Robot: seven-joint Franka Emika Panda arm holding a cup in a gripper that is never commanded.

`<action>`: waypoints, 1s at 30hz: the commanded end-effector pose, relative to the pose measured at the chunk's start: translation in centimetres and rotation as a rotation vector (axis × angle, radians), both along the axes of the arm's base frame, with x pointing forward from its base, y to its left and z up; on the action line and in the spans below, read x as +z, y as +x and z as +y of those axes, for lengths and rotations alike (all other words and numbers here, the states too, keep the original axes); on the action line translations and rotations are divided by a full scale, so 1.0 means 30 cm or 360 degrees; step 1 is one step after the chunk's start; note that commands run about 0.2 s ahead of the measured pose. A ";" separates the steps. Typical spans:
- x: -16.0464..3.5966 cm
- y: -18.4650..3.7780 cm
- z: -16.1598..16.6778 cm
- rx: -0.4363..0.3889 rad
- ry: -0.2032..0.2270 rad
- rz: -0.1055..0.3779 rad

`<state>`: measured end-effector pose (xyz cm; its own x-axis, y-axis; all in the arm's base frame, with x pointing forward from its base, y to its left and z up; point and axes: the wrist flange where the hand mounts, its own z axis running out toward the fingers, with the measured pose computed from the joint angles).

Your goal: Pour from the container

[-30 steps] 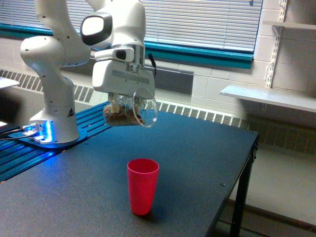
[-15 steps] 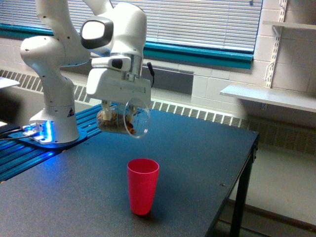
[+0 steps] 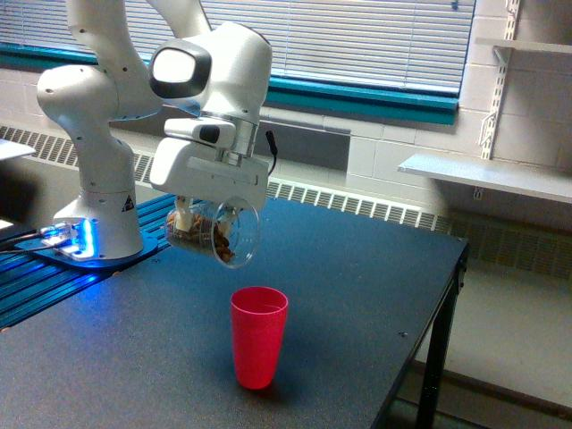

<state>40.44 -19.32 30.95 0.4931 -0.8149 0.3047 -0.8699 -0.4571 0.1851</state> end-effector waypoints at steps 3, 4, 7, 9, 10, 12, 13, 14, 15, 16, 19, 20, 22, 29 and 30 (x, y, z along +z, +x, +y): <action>0.020 0.035 0.009 -0.0002 -0.0058 0.0040; 0.022 0.038 0.011 0.0001 -0.0064 0.0047; 0.022 0.049 0.016 0.0013 -0.0074 0.0064; 0.021 0.055 0.018 0.0029 -0.0082 0.0075; 0.019 0.057 0.020 0.0034 -0.0084 0.0081; 0.017 0.061 0.025 0.0043 -0.0086 0.0097; 0.015 0.063 0.028 0.0045 -0.0087 0.0105; 0.014 0.064 0.031 0.0050 -0.0090 0.0113; 0.013 0.065 0.031 0.0056 -0.0097 0.0124; 0.014 0.066 0.032 0.0061 -0.0102 0.0134; 0.012 0.070 0.040 0.0066 -0.0117 0.0161; 0.011 0.070 0.042 0.0068 -0.0119 0.0167; 0.008 0.072 0.045 0.0076 -0.0123 0.0178; 0.000 0.078 0.058 0.0082 -0.0140 0.0223; -0.002 0.079 0.060 0.0082 -0.0142 0.0228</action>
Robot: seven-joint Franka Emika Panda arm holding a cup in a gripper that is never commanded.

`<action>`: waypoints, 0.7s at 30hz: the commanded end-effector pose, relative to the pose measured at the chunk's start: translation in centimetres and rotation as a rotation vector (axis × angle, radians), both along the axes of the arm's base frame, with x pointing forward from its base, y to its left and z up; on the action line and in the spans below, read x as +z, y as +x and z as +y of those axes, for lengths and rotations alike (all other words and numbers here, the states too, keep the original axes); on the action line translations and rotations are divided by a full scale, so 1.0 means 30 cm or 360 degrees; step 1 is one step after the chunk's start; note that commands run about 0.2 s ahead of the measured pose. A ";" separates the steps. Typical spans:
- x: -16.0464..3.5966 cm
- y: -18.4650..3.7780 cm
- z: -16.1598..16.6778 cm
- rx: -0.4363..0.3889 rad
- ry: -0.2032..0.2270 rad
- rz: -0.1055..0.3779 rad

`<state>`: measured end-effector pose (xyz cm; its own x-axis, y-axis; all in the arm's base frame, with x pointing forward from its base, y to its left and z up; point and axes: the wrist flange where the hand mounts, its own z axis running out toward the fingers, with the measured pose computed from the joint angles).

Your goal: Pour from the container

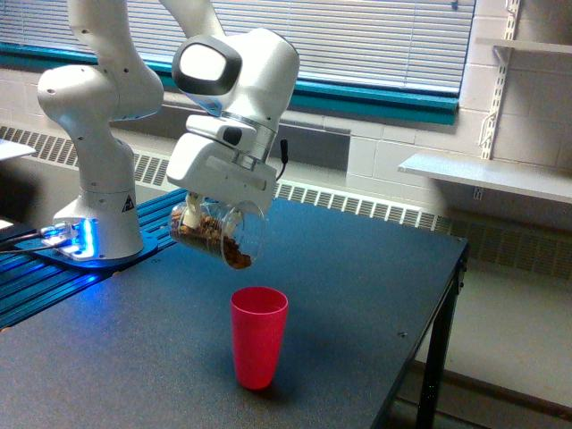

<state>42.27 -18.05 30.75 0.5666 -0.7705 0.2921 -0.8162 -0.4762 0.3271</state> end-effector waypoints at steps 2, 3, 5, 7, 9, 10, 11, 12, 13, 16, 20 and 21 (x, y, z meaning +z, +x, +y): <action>0.002 0.020 0.021 0.0013 -0.0033 0.0031; 0.001 0.021 0.022 0.0015 -0.0035 0.0035; 0.000 0.023 0.024 0.0017 -0.0040 0.0045; -0.002 0.025 0.026 0.0018 -0.0043 0.0059; -0.002 0.026 0.029 0.0015 -0.0050 0.0068; -0.003 0.027 0.030 0.0011 -0.0052 0.0071; -0.003 0.027 0.032 0.0006 -0.0056 0.0076; -0.004 0.027 0.033 0.0001 -0.0060 0.0081; -0.004 0.028 0.035 -0.0003 -0.0061 0.0085; -0.004 0.031 0.036 -0.0016 -0.0068 0.0094; -0.005 0.038 0.042 -0.0040 -0.0079 0.0102; -0.004 0.040 0.041 -0.0039 -0.0083 0.0106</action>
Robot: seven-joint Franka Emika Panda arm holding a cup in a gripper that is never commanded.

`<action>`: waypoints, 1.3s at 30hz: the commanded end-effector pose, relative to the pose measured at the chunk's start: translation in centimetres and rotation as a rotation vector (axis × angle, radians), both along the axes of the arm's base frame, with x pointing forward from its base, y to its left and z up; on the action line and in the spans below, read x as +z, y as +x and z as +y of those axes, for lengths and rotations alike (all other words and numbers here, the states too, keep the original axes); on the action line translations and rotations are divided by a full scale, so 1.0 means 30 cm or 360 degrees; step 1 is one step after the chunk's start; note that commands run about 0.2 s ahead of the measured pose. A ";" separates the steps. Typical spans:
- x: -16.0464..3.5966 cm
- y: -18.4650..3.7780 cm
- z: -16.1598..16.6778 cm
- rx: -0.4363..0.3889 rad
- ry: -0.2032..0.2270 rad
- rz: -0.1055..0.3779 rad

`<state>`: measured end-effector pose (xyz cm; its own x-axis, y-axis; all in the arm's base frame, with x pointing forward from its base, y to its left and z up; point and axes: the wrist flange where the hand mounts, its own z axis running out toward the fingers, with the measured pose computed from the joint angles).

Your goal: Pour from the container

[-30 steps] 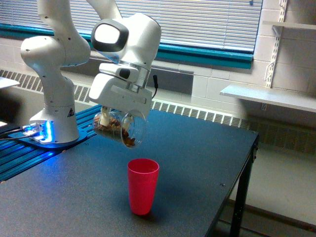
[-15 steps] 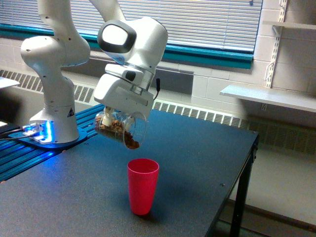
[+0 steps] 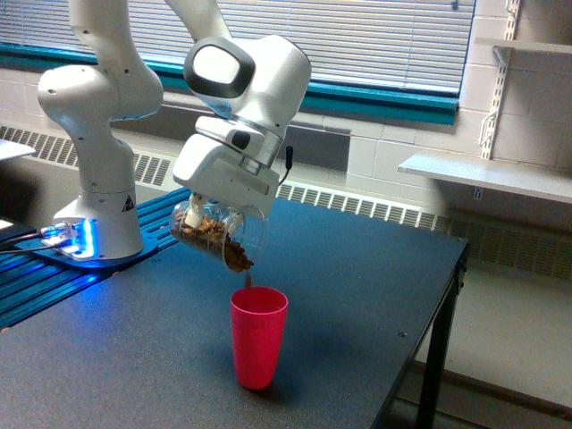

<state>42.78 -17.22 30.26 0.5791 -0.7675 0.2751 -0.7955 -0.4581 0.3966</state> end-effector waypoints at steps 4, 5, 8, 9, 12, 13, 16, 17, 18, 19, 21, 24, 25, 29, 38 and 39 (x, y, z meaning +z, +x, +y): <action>0.009 0.030 0.015 -0.0032 -0.0042 0.0002; 0.008 0.031 0.015 -0.0035 -0.0045 0.0004; 0.007 0.036 0.018 -0.0046 -0.0054 0.0009; 0.007 0.037 0.018 -0.0048 -0.0057 0.0012; 0.005 0.041 0.021 -0.0066 -0.0067 0.0013; 0.004 0.041 0.021 -0.0070 -0.0067 0.0013; 0.003 0.044 0.021 -0.0081 -0.0069 0.0017; 0.003 0.045 0.022 -0.0087 -0.0075 0.0018; 0.003 0.046 0.022 -0.0092 -0.0076 0.0018; 0.003 0.047 0.023 -0.0096 -0.0074 0.0017; 0.003 0.049 0.022 -0.0102 -0.0079 0.0020; 0.006 0.055 0.023 -0.0110 -0.0084 0.0022; 0.007 0.057 0.023 -0.0111 -0.0086 0.0023; 0.009 0.065 0.025 -0.0119 -0.0092 0.0024; 0.011 0.083 0.030 -0.0148 -0.0109 0.0028; 0.011 0.084 0.031 -0.0148 -0.0112 0.0032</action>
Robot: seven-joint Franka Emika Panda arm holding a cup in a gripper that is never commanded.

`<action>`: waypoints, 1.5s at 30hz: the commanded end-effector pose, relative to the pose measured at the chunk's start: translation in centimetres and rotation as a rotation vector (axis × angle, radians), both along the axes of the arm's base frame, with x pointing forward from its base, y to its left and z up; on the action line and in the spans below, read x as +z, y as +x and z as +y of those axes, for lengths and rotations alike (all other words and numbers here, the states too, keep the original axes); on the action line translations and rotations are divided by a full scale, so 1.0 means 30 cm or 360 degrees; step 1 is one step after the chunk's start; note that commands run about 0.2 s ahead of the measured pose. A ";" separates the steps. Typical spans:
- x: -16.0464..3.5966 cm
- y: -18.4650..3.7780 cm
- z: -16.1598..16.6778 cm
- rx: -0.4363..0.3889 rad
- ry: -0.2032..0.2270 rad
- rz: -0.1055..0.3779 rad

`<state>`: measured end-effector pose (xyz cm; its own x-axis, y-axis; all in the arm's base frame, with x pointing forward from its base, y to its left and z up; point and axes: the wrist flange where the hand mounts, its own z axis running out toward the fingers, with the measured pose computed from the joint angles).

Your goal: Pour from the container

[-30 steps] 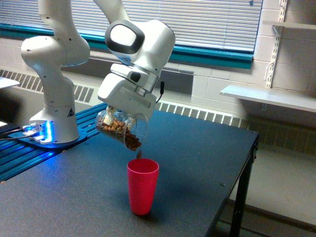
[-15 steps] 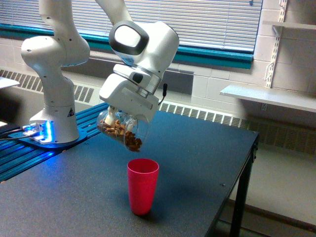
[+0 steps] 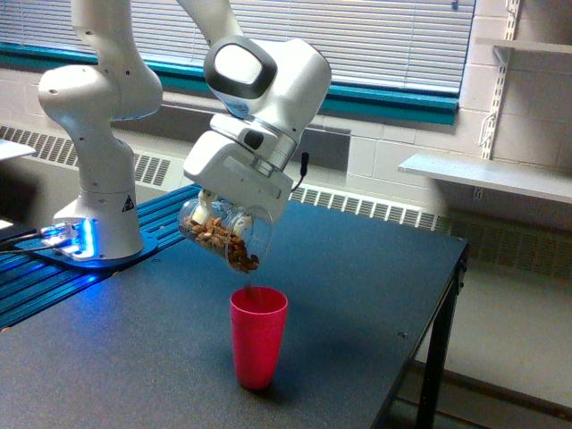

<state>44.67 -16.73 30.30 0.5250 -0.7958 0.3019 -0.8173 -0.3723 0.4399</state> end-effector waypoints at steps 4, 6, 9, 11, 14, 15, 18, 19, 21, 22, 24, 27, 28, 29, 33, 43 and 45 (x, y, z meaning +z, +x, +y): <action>0.014 0.023 0.016 -0.0032 -0.0046 0.0009; 0.017 0.023 0.018 -0.0041 -0.0058 0.0021; 0.016 0.024 0.021 -0.0056 -0.0058 0.0021; 0.015 0.024 0.021 -0.0063 -0.0063 0.0026; 0.017 0.026 0.022 -0.0074 -0.0073 0.0032; 0.015 0.027 0.022 -0.0078 -0.0068 0.0029; 0.015 0.030 0.018 -0.0082 -0.0073 0.0031; 0.015 0.031 0.017 -0.0082 -0.0073 0.0032; 0.014 0.032 0.014 -0.0085 -0.0074 0.0034; 0.014 0.033 0.013 -0.0089 -0.0077 0.0034; 0.013 0.035 0.010 -0.0094 -0.0078 0.0035; 0.013 0.038 0.005 -0.0098 -0.0087 0.0040; 0.013 0.039 0.002 -0.0098 -0.0089 0.0041; 0.013 0.040 0.000 -0.0099 -0.0094 0.0043; 0.014 0.044 -0.011 -0.0104 -0.0101 0.0053; 0.013 0.060 -0.038 -0.0110 -0.0134 0.0089; 0.012 0.063 -0.045 -0.0110 -0.0139 0.0096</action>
